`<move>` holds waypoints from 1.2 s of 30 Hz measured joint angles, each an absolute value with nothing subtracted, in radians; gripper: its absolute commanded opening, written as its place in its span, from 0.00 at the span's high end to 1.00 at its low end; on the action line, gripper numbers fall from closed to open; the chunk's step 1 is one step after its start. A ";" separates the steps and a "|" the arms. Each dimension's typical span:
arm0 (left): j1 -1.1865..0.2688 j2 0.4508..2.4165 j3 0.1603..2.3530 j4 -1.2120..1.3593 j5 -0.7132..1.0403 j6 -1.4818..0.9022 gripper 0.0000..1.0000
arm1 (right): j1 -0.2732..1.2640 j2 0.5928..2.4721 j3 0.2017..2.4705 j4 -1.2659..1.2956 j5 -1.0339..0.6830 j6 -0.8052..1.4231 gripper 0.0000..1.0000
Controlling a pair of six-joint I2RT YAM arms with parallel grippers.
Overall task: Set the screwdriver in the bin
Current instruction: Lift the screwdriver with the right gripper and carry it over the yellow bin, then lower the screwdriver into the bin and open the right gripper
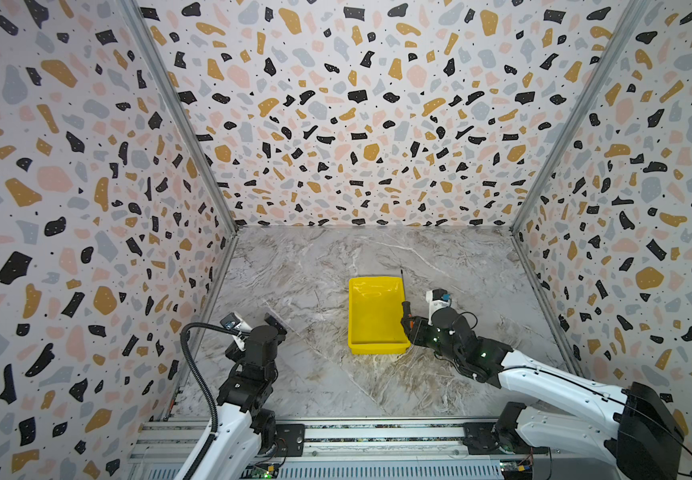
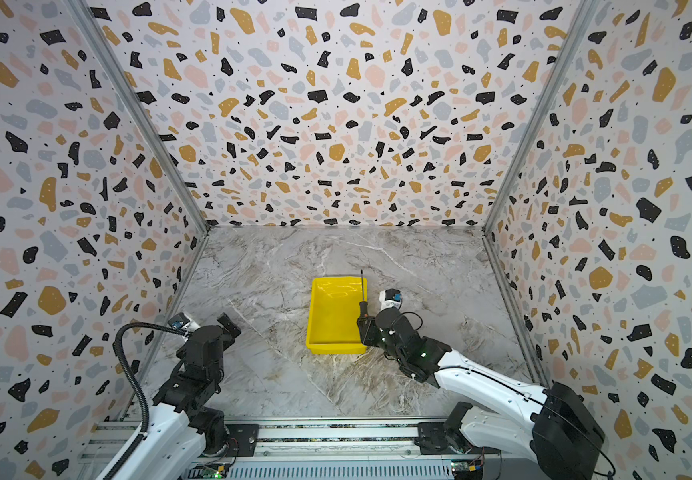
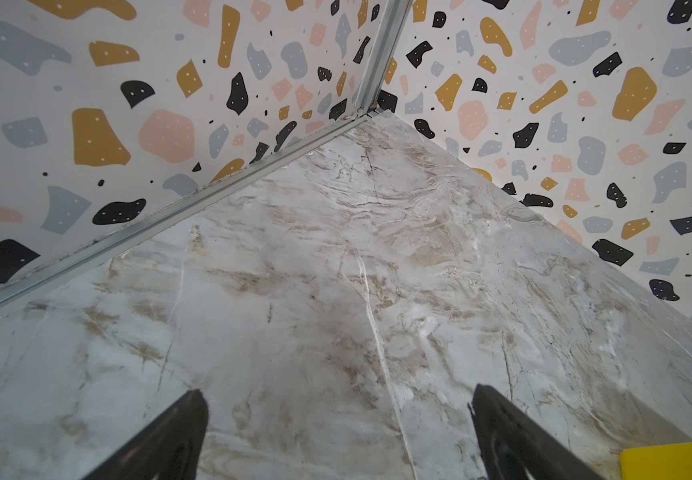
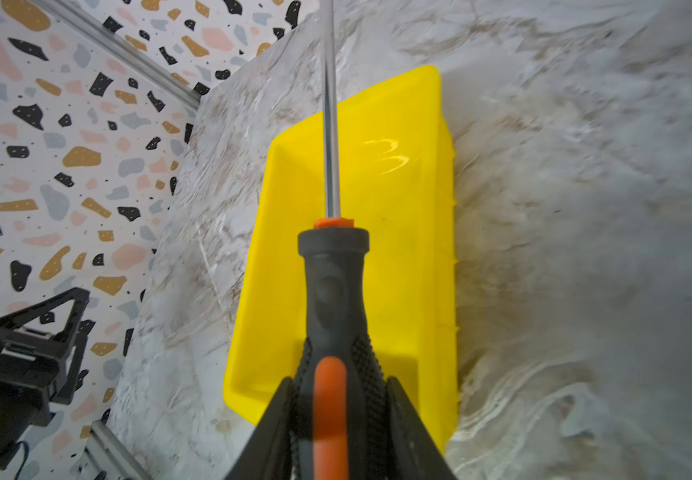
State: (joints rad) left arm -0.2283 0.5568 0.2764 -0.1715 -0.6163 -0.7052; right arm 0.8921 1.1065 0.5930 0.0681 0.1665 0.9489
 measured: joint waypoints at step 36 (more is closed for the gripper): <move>-0.228 0.557 0.276 -0.171 -0.617 -0.719 0.00 | 0.921 1.572 0.823 0.099 0.040 0.982 0.74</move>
State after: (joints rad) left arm -0.2283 0.5571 0.2764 -0.1715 -0.6170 -0.7185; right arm 0.9211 1.5723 0.8227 0.0990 0.0402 0.9821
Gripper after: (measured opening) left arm 0.997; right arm 0.334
